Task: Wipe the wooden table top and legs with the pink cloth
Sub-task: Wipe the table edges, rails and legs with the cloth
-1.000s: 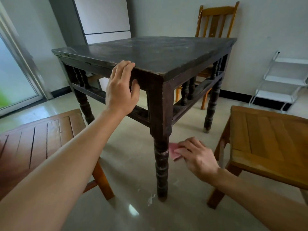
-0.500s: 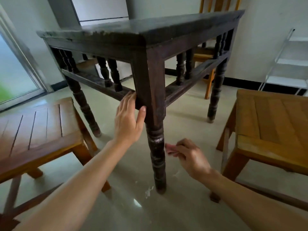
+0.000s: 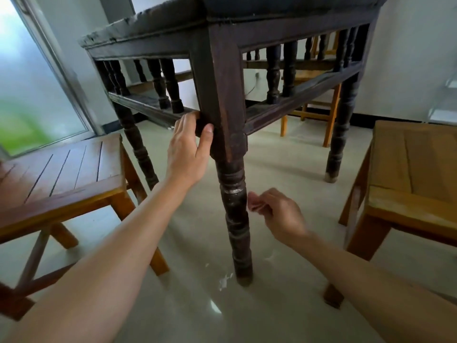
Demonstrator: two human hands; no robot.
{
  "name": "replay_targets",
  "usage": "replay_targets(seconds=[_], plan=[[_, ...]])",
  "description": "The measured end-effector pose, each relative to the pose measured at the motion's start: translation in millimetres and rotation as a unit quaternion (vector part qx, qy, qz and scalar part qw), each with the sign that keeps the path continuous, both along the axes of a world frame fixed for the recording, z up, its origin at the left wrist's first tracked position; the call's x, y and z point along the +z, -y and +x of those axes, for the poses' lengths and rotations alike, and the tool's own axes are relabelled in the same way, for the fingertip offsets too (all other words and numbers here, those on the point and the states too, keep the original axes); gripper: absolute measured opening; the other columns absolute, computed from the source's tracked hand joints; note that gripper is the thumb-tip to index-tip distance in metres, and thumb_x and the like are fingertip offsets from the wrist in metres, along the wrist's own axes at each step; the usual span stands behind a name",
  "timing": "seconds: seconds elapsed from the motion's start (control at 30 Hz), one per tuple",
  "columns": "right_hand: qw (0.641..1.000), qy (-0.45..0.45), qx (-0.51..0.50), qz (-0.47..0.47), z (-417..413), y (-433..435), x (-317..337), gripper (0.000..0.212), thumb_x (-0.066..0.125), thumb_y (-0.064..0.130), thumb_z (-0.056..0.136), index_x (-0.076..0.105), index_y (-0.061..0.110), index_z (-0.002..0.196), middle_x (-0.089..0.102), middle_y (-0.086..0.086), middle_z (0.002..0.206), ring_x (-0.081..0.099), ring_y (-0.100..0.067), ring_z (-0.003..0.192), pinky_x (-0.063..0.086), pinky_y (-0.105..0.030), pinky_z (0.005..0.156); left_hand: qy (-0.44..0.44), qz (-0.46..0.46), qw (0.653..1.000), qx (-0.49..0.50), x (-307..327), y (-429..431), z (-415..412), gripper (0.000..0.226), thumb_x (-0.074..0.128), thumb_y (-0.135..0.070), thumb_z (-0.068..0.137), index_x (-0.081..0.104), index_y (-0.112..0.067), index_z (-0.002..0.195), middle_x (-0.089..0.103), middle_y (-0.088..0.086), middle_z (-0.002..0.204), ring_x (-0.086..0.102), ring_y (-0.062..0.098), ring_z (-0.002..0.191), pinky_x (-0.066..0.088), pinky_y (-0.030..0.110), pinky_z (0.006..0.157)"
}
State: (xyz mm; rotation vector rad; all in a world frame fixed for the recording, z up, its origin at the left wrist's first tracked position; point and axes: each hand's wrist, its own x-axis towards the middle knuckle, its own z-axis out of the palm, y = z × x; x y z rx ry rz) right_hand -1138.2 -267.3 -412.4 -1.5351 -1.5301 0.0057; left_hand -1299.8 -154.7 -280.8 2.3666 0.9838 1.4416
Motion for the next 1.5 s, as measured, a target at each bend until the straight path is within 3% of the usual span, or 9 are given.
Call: replay_targets(seconds=[0.07,0.23,0.47,0.63,0.73,0.87,1.13,1.3,1.5], plan=[[0.994,-0.091,-0.051,-0.036,15.0,-2.9,7.2,0.01,0.062,0.02,0.095,0.07,0.022,0.091,0.065,0.005,0.085,0.063,-0.009,0.073,0.055,-0.028,0.068,-0.004,0.006,1.0,0.005,-0.3,2.1,0.9,0.039,0.036,-0.039,0.099,0.05,-0.01,0.119,0.058,0.005,0.117,0.05,0.018,0.111,0.039,0.03,0.092],[0.964,-0.258,-0.057,-0.032,-17.1,-31.0,62.7,0.022,0.051,0.008,0.098,0.065,0.018,0.111,0.067,0.004,0.096,0.067,-0.018,0.088,0.059,-0.036,0.079,-0.028,0.015,0.999,0.002,1.6,1.2,-3.0,0.034,0.038,-0.037,0.099,0.049,-0.009,0.116,0.056,0.003,0.114,0.049,0.017,0.109,0.038,0.029,0.087],[0.994,0.015,-0.08,0.073,-41.0,15.9,17.6,0.035,0.071,-0.006,0.078,0.072,0.006,0.111,0.072,-0.008,0.109,0.066,-0.021,0.096,0.055,-0.034,0.085,-0.044,0.04,0.998,-0.001,-1.5,-6.9,-6.7,0.033,0.041,-0.037,0.098,0.051,-0.009,0.113,0.056,0.003,0.111,0.047,0.016,0.107,0.036,0.028,0.083],[0.986,0.063,-0.13,0.084,-23.5,11.7,32.1,0.03,0.065,-0.002,0.083,0.073,0.013,0.109,0.072,-0.002,0.105,0.063,-0.02,0.092,0.056,-0.039,0.076,-0.052,0.043,0.998,-0.011,3.2,-5.4,-10.6,0.032,0.044,-0.034,0.098,0.051,-0.008,0.115,0.055,0.004,0.111,0.047,0.016,0.107,0.034,0.028,0.083],[0.981,0.153,-0.042,0.111,-66.6,6.0,26.1,0.025,0.052,0.019,0.09,0.075,0.018,0.1,0.07,0.002,0.102,0.06,-0.019,0.092,0.054,-0.031,0.069,-0.065,0.041,0.997,-0.017,6.3,-6.5,-13.8,0.036,0.043,-0.038,0.096,0.051,-0.007,0.113,0.056,0.004,0.11,0.048,0.019,0.106,0.038,0.032,0.081],[0.947,0.306,0.069,0.063,-107.1,-0.1,-1.6,0.025,0.057,0.011,0.083,0.073,0.01,0.101,0.071,-0.003,0.101,0.058,-0.025,0.09,0.053,-0.036,0.065,-0.082,0.031,0.996,-0.025,12.0,-7.7,-17.6,0.039,0.041,-0.04,0.092,0.053,-0.008,0.111,0.057,0.003,0.11,0.049,0.019,0.106,0.044,0.039,0.084],[0.934,0.354,-0.01,0.053,-29.1,5.6,33.1,0.035,0.057,0.011,0.086,0.069,0.017,0.118,0.063,-0.004,0.113,0.053,-0.027,0.102,0.048,-0.036,0.073,-0.082,0.046,0.995,-0.021,7.2,-11.9,-15.8,0.033,0.043,-0.037,0.094,0.052,-0.01,0.111,0.056,0.001,0.11,0.049,0.017,0.106,0.043,0.036,0.082],[0.944,0.281,-0.173,-0.008,22.4,29.7,38.1,0.042,0.073,-0.014,0.069,0.073,0.012,0.103,0.059,-0.011,0.104,0.053,-0.033,0.093,0.054,-0.04,0.062,-0.081,0.059,0.995,-0.025,7.3,-16.4,-18.0,0.031,0.045,-0.036,0.094,0.053,-0.012,0.113,0.057,-0.001,0.111,0.049,0.017,0.107,0.046,0.038,0.084],[0.935,0.313,-0.06,0.155,-36.0,11.6,83.5,0.023,0.06,0.006,0.089,0.071,0.008,0.11,0.062,-0.012,0.107,0.054,-0.03,0.096,0.047,-0.031,0.063,-0.102,0.066,0.992,-0.036,7.3,-23.6,-24.0,0.036,0.044,-0.039,0.094,0.054,-0.012,0.116,0.056,0.0,0.115,0.049,0.018,0.11,0.046,0.04,0.088]])
